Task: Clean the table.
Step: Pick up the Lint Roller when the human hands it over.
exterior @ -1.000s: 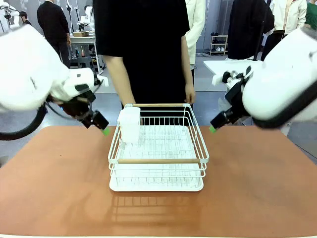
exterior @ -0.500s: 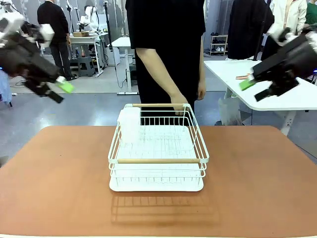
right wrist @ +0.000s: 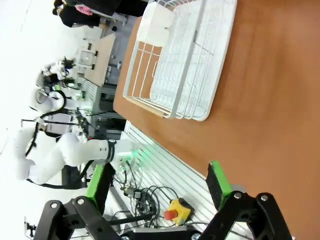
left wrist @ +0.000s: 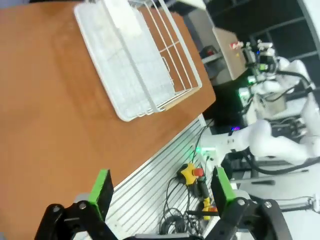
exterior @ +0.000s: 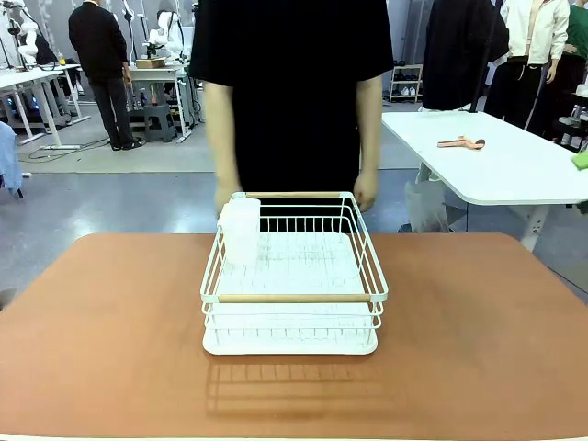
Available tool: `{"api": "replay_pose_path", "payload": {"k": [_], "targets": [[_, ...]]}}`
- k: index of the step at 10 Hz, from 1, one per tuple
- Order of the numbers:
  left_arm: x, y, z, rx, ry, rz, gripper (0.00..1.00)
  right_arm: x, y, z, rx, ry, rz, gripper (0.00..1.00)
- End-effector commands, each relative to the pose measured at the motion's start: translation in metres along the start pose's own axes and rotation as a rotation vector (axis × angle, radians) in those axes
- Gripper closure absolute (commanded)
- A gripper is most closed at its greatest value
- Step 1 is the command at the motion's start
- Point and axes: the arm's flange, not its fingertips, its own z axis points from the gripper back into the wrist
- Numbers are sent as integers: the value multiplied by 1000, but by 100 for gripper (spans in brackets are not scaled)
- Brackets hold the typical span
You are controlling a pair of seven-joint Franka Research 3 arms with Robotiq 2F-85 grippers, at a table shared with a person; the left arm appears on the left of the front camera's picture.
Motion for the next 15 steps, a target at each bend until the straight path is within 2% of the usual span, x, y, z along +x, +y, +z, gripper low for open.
{"api": "replay_pose_path", "payload": {"k": [1,2,4,5,15], "targets": [[-29,33,25,-61,-9,53,0,1,-22,13,52,10,-12,0],[-42,48,41,-105,-64,40,0,-2,-35,24,85,-11,-37,0],[-60,77,51,-153,-94,87,0,-7,-57,38,121,-40,-78,0],[-60,81,48,-154,-84,90,0,-8,-58,40,125,-36,-77,0],[-70,83,43,-139,-93,107,0,-13,-63,41,114,-40,-105,0]]}}
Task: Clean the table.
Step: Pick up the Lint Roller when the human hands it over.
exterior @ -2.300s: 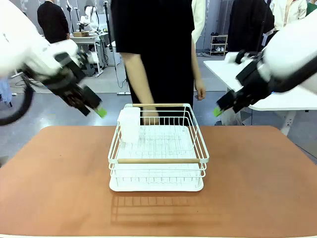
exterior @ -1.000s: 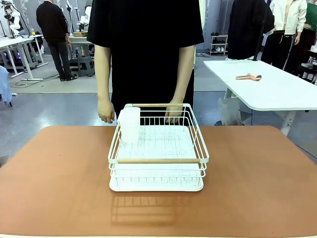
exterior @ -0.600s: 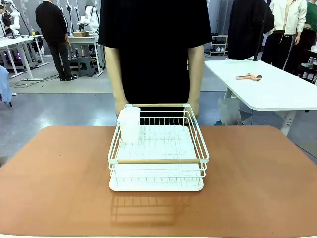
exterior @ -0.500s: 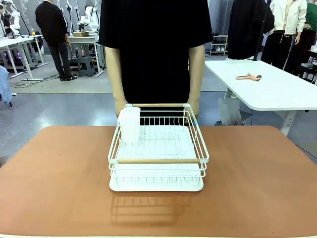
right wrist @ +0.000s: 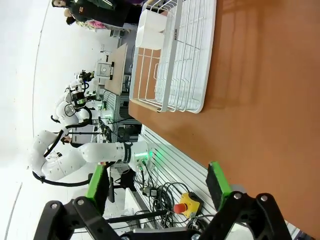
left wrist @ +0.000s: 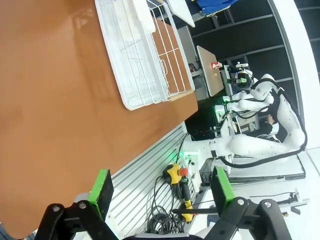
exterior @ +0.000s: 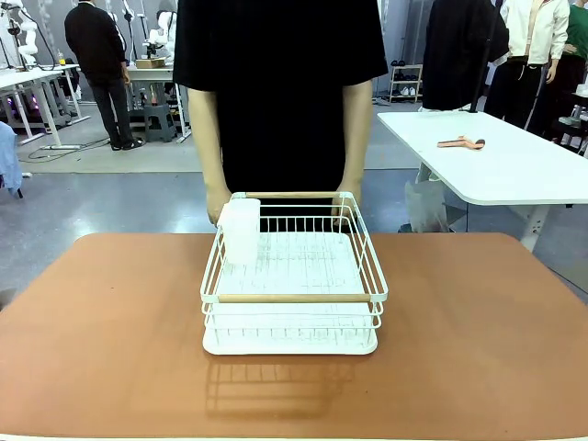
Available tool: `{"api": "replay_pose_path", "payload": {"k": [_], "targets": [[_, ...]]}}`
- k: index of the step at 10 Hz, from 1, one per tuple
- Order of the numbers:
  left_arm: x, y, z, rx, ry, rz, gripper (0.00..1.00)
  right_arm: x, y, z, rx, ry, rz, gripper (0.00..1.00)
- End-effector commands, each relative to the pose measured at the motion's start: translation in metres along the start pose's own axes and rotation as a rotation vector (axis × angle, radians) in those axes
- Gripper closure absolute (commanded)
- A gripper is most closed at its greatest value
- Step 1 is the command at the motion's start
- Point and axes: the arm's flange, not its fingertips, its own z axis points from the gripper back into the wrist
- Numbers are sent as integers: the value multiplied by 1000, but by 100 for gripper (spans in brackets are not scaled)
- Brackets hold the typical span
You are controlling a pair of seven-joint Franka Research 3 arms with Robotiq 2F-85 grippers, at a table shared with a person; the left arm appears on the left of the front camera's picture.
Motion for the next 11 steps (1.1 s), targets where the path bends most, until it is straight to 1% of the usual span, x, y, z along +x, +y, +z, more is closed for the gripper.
{"api": "replay_pose_path", "payload": {"k": [1,11], "targets": [[-3,-2,1,-17,-8,-26,0,-1,1,0,21,-9,17,0],[-3,-2,1,-17,-8,-26,0,-1,1,0,21,-9,17,0]]}}
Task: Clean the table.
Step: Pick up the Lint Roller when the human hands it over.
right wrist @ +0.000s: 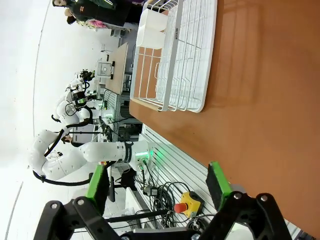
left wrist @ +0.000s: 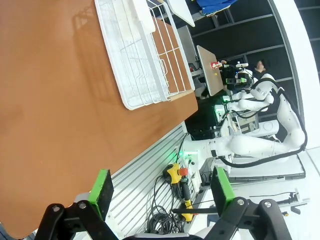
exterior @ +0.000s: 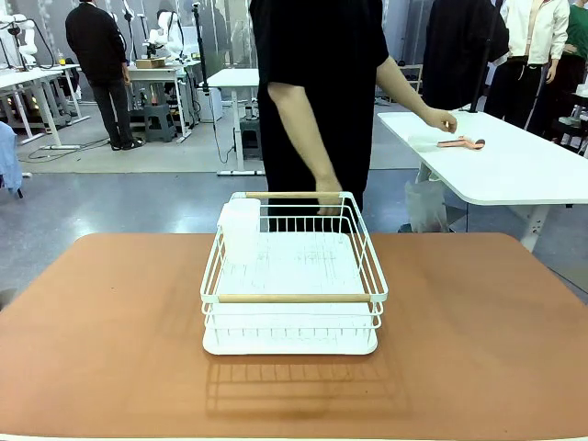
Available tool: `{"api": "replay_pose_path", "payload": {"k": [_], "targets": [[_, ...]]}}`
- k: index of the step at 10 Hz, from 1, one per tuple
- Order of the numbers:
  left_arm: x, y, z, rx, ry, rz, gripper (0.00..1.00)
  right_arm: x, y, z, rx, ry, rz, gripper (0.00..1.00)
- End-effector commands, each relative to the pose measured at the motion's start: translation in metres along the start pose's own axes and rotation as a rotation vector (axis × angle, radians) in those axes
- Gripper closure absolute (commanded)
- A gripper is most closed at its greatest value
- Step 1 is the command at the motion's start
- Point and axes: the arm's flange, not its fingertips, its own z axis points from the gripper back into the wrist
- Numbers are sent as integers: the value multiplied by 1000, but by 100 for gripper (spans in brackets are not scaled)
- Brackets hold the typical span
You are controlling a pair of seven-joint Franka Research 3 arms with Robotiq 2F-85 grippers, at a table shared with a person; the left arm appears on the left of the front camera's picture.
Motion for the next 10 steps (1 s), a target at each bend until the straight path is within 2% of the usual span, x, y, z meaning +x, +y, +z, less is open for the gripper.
{"api": "replay_pose_path", "payload": {"k": [1,10], "targets": [[-3,-2,1,-17,-9,-26,0,0,1,0,18,-11,18,0],[-3,-2,1,-17,-9,-26,0,0,1,0,18,-11,18,0]]}}
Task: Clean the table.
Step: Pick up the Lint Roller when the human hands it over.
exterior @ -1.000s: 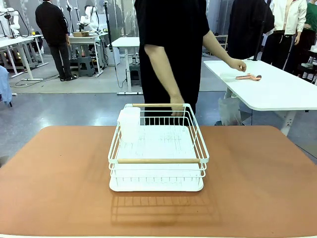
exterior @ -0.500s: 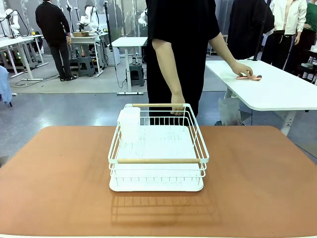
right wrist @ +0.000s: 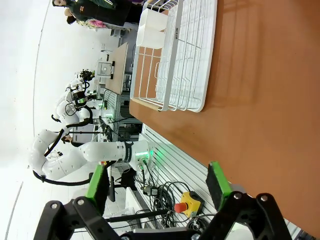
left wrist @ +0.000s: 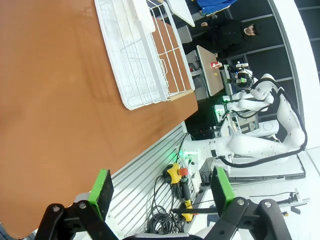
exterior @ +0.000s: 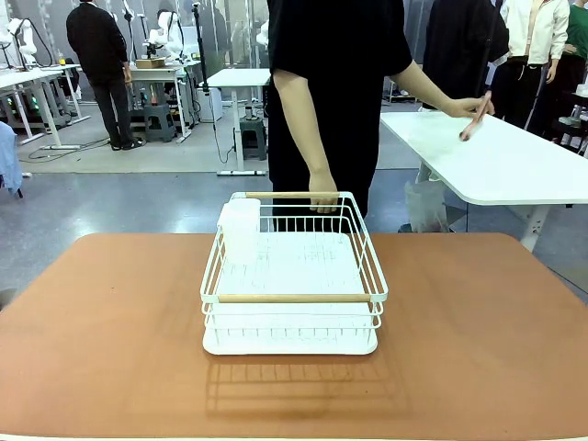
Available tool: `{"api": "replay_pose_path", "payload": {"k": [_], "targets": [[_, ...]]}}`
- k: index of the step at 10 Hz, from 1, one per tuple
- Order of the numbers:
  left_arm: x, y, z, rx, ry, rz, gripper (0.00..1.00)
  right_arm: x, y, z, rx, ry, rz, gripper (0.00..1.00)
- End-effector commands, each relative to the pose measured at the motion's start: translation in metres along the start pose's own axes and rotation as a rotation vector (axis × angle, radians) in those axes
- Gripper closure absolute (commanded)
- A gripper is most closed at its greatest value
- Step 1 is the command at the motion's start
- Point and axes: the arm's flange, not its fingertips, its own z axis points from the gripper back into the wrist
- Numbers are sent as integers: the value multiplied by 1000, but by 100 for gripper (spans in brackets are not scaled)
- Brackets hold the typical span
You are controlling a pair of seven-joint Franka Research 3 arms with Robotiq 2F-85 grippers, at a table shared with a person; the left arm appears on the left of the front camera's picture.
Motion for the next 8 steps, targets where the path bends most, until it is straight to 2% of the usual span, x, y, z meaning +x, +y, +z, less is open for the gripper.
{"api": "replay_pose_path", "payload": {"k": [1,8], "targets": [[-3,-2,1,-16,-9,-26,0,0,1,0,18,-12,18,0],[-3,-2,1,-16,-9,-26,0,0,1,0,18,-12,18,0]]}}
